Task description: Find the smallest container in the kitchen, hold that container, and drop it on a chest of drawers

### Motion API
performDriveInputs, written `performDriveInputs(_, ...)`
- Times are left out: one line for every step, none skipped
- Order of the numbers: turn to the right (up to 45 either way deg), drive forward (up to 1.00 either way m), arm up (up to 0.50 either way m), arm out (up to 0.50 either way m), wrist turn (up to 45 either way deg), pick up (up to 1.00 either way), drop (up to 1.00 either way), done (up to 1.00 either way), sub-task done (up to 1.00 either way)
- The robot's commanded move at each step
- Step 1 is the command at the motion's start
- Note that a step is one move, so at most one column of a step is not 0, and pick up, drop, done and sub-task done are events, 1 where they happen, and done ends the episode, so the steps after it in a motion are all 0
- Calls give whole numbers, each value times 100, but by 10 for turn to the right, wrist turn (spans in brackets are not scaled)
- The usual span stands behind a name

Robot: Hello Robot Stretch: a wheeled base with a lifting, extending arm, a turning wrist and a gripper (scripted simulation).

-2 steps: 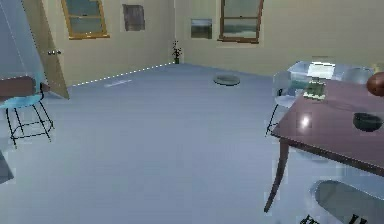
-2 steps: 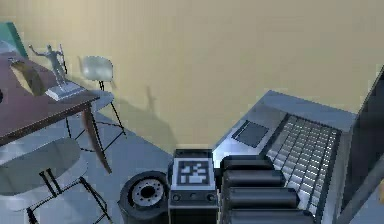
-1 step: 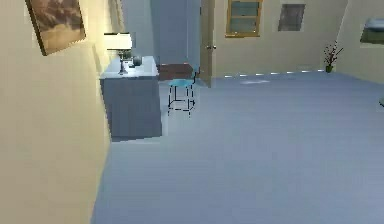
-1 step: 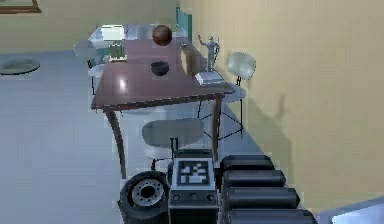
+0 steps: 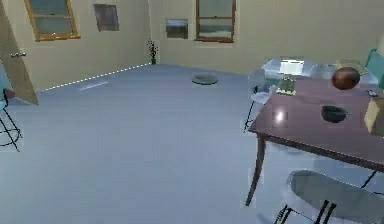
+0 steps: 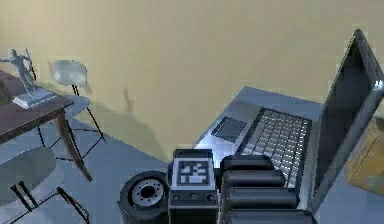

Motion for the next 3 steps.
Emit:
performDriveInputs(450,0,0,0,0,0,0,0,0)
performDriveInputs(450,0,0,0,0,0,0,0,0)
performDriveInputs(120,0,0,0,0,0,0,0,0)
